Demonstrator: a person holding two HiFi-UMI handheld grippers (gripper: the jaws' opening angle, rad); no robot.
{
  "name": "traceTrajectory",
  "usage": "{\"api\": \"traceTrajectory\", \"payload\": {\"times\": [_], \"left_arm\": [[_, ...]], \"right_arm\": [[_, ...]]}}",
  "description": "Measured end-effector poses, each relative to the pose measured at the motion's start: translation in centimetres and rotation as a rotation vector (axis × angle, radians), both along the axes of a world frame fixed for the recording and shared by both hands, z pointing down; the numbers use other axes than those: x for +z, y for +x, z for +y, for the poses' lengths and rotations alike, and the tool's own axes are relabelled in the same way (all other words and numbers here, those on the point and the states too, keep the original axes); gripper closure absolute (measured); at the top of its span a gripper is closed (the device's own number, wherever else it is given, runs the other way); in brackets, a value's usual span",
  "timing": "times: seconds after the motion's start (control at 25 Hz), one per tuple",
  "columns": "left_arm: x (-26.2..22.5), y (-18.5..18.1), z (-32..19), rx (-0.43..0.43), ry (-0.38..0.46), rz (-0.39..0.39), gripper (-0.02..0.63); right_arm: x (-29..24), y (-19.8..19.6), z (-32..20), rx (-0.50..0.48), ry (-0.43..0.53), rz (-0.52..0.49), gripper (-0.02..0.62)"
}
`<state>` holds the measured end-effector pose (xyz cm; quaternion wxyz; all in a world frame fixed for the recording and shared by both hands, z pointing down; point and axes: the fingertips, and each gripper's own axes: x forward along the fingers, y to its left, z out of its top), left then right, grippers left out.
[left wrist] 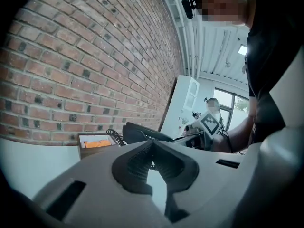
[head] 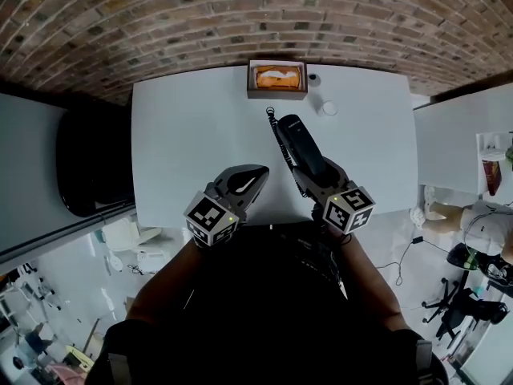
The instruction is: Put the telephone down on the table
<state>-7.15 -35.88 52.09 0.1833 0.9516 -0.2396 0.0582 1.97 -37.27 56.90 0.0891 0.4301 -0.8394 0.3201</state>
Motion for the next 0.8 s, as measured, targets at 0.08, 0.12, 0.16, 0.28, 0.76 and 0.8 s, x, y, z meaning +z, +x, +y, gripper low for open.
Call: {"api": "traceTrajectory", "payload": {"times": [0.08,0.12,0.16,0.28,0.76,0.8], "left_arm": [[1.0,0.3,0.1,0.008,-0.014,-0.009,0.6],[1.4,0.4,0.2,0.011,-0.018,-0.014,0.6],[1.7,0.5,0.2,0.015,-0.021,-0.017,0.6],[2.4,1.0,0.3,0.026,-0.03,-0.026,0.6],[4.2,0.6,0.7,0.017,-0.061,-0.047,0.6],[4.3,0.6,0.9,0.017,-0.065,-0.049,0.6]], "right_arm": [[1.4,0.1,-0.3,-0.007,-0.012,0.015,0.324],[2.1,0.2,-0.4,-0.012,-0.018,0.022,0.324],[2.9,0.2,-0.5,-0.014,-0.025,0.028,0.324],[5.0,0.3,-0.5,-0.019,-0.052,0.039,0.324],[13.0,0.0,-0.2,-0.022,-0.156,0.085,0.324],[13.6,-0.1,-0.1,-0.03,-0.157,0.096,0.324]]}}
